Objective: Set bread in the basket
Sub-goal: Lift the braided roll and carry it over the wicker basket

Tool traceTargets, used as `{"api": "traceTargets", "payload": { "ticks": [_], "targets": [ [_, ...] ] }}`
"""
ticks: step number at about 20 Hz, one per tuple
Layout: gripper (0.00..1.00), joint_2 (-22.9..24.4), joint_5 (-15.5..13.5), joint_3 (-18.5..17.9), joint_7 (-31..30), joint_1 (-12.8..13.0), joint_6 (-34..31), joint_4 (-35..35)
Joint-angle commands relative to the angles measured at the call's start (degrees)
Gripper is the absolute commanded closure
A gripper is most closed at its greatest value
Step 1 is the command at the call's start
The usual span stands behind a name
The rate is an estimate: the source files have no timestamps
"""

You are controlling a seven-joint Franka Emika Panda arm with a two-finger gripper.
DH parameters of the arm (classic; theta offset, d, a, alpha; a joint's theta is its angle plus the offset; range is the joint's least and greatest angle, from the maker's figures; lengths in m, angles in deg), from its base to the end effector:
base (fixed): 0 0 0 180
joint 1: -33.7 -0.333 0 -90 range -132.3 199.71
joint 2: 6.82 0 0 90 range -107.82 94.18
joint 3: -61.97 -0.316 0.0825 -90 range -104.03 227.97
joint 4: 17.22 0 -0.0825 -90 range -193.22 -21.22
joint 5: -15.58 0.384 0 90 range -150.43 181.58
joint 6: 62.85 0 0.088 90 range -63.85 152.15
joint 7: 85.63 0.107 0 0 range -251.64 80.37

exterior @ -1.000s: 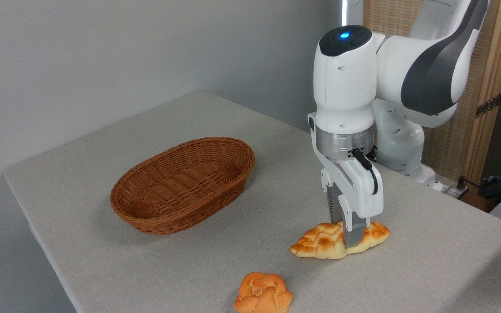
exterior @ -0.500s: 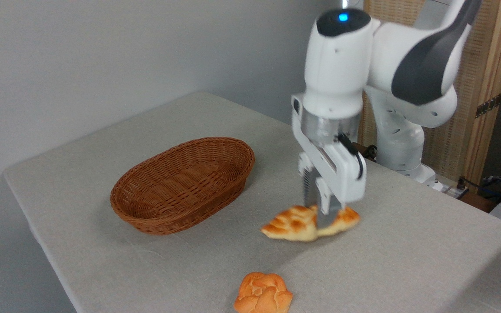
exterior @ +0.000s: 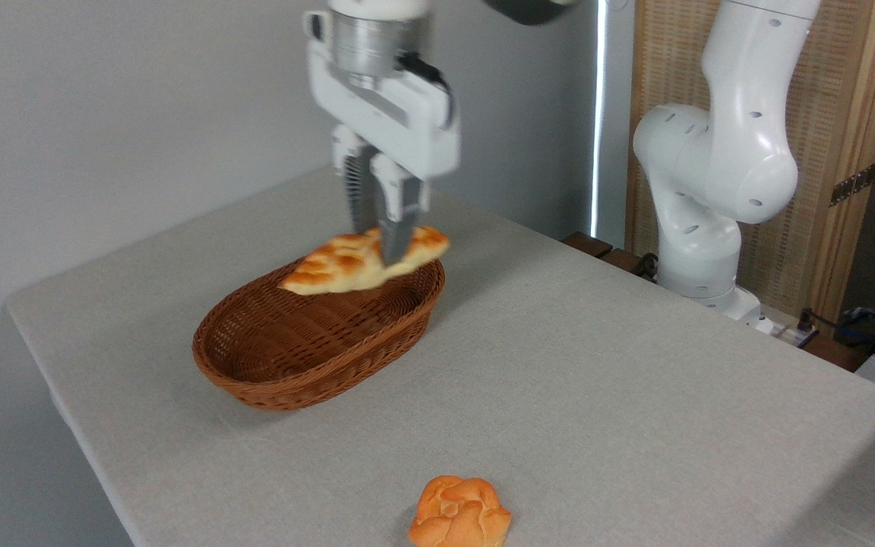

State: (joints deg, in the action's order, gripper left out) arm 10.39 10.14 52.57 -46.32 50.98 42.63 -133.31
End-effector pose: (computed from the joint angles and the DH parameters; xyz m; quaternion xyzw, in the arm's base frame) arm 0.4738 -0.0644 0.5839 0.9158 -0.3915 0.0722 0.0531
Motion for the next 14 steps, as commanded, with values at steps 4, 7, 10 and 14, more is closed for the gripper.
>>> {"api": "traceTargets", "payload": {
  "ticks": [4,7,10,14],
  "targets": [
    [0.54,-14.0,0.2,9.1,-11.2,-0.4,-2.0,8.3],
    [0.52,-16.3,3.4,12.5,-15.5,-0.1,-1.2,8.2],
    [0.43,-16.9,4.4,12.6,-15.8,0.0,-1.2,8.2],
    [0.14,-17.3,5.2,12.6,-15.8,0.0,-1.2,8.2]
  ]
}}
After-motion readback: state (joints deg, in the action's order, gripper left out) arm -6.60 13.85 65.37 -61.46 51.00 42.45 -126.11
